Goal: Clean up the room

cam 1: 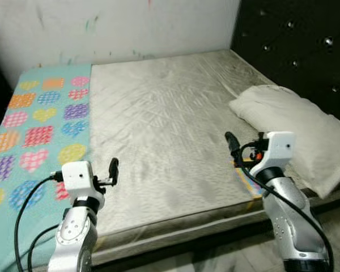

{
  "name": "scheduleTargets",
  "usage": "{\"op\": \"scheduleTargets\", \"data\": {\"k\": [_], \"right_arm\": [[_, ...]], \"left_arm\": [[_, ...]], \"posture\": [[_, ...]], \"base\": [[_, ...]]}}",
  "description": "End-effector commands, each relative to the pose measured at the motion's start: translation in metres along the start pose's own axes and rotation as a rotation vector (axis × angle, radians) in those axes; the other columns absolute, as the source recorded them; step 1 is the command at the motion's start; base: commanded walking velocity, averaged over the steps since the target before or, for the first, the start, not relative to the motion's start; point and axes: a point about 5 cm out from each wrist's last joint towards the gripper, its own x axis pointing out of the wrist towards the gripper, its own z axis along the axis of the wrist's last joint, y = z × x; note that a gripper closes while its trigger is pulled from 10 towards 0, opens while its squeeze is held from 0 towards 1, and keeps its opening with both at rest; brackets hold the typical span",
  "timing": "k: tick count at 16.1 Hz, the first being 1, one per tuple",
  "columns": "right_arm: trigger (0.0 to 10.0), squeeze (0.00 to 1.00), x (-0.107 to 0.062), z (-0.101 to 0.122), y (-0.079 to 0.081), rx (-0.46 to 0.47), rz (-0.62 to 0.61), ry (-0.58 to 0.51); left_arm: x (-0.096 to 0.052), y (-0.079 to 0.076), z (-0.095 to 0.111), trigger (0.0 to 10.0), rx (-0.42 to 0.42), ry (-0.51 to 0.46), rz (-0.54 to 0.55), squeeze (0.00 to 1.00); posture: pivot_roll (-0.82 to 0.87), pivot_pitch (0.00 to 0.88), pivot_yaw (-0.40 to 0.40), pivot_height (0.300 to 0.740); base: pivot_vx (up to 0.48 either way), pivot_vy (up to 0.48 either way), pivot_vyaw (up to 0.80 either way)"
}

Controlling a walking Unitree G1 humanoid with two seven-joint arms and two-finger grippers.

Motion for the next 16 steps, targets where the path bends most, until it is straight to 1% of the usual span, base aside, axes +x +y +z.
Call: {"op": "scheduleTargets", "data": {"k": [1,4,5,6,8,11,13,15,16], "right_arm": [[10.0,0.0,0.002,0.005,0.005,-0.011,0.024,-0.016],[10.0,0.0,0.001,0.004,0.005,-0.015,0.031,-0.009],[10.0,0.0,0.001,0.003,0.006,-0.017,0.038,-0.007],[10.0,0.0,0.001,0.003,0.007,-0.019,0.042,-0.006],[10.0,0.0,0.001,0.003,0.009,-0.031,0.06,-0.006],[10.0,0.0,0.001,0.003,0.012,-0.038,0.074,-0.009],[10.0,0.0,0.002,0.003,0.015,-0.037,0.088,-0.009],[10.0,0.0,0.004,-0.001,0.023,-0.035,0.141,0.001],[10.0,0.0,0.007,-0.003,0.031,-0.036,0.179,0.002]], "left_arm": [[0.001,0.002,0.003,10.0,0.004,-0.004,0.007,0.0],[0.001,0.002,0.004,10.0,-0.002,-0.014,0.012,0.0],[0.0,0.002,0.005,10.0,-0.023,-0.024,-0.006,0.0],[0.0,0.002,0.005,10.0,-0.014,-0.021,-0.02,0.0],[-0.001,0.001,0.006,10.0,-0.013,-0.028,-0.042,0.0],[-0.001,0.0,0.006,10.0,-0.016,-0.027,-0.045,0.0],[0.0,0.002,0.004,10.0,-0.022,-0.019,-0.021,0.0],[0.002,0.004,0.003,10.0,-0.008,-0.015,-0.004,0.0],[0.004,0.007,0.004,10.0,0.008,-0.024,-0.004,0.0]], "posture": [[-0.17,0.044,0.006,0.74],[-0.17,0.039,0.004,0.74],[-0.17,0.039,0.004,0.74],[-0.17,0.04,0.004,0.74],[-0.17,0.04,0.005,0.74],[-0.17,0.039,0.005,0.74],[-0.17,0.037,0.006,0.74],[-0.16,0.025,0.017,0.74],[-0.15,0.02,0.021,0.74]], "base": [[0.0,0.48,0.0],[0.0,0.44,0.0],[0.0,0.0,0.0],[0.0,0.0,0.0],[0.0,0.0,0.48],[0.0,0.0,0.58],[0.0,0.0,0.0],[0.0,0.0,0.0],[0.0,0.0,0.64]]}}
